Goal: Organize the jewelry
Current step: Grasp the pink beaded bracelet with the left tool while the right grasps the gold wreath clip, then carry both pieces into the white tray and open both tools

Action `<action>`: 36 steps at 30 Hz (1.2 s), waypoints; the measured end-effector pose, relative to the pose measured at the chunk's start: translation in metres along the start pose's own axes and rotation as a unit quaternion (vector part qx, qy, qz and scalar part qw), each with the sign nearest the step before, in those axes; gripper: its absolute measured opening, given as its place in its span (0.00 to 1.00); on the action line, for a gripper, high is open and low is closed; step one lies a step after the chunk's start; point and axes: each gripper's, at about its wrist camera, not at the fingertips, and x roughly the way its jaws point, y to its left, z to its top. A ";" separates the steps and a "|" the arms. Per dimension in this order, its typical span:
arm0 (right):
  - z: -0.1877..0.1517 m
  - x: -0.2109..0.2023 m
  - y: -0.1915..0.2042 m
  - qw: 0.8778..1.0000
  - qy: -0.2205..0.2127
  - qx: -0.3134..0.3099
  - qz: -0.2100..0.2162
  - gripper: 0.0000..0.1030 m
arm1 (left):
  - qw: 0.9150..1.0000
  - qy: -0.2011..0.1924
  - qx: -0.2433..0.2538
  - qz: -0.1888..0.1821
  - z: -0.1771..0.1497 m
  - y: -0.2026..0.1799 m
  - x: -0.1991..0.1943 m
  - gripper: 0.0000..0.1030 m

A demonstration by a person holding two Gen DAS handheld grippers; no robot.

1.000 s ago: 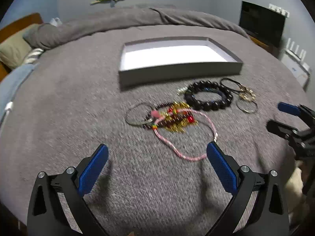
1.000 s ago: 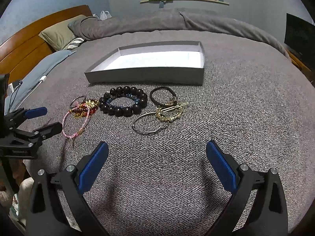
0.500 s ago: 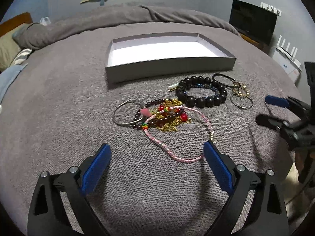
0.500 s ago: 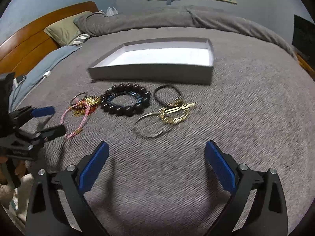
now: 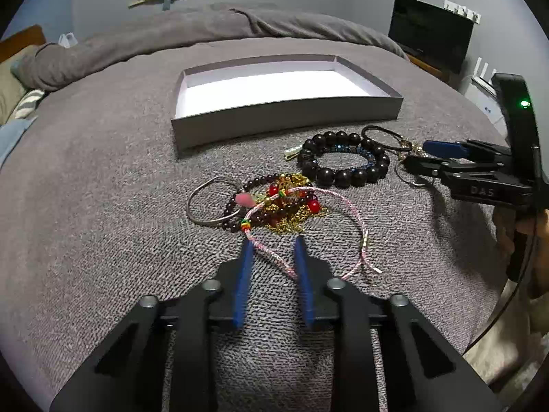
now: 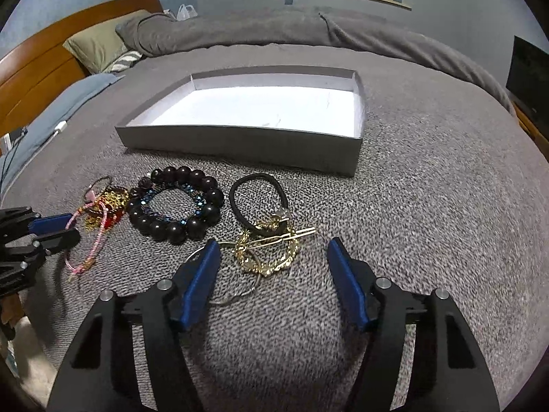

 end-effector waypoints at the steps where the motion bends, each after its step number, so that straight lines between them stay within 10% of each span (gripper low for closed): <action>1: 0.001 0.001 0.000 1.000 0.001 -0.002 -0.003 0.56 | 1.000 -0.002 0.000 -0.002 0.000 0.001 0.000 0.14; 4: 0.001 0.001 0.001 1.000 0.001 -0.009 -0.001 0.40 | 1.000 -0.003 0.000 -0.006 0.001 0.002 -0.001 0.05; 36: 0.069 -0.069 -0.031 0.995 -0.091 0.014 0.028 0.40 | 0.991 -0.119 0.032 -0.045 0.118 0.010 -0.063 0.04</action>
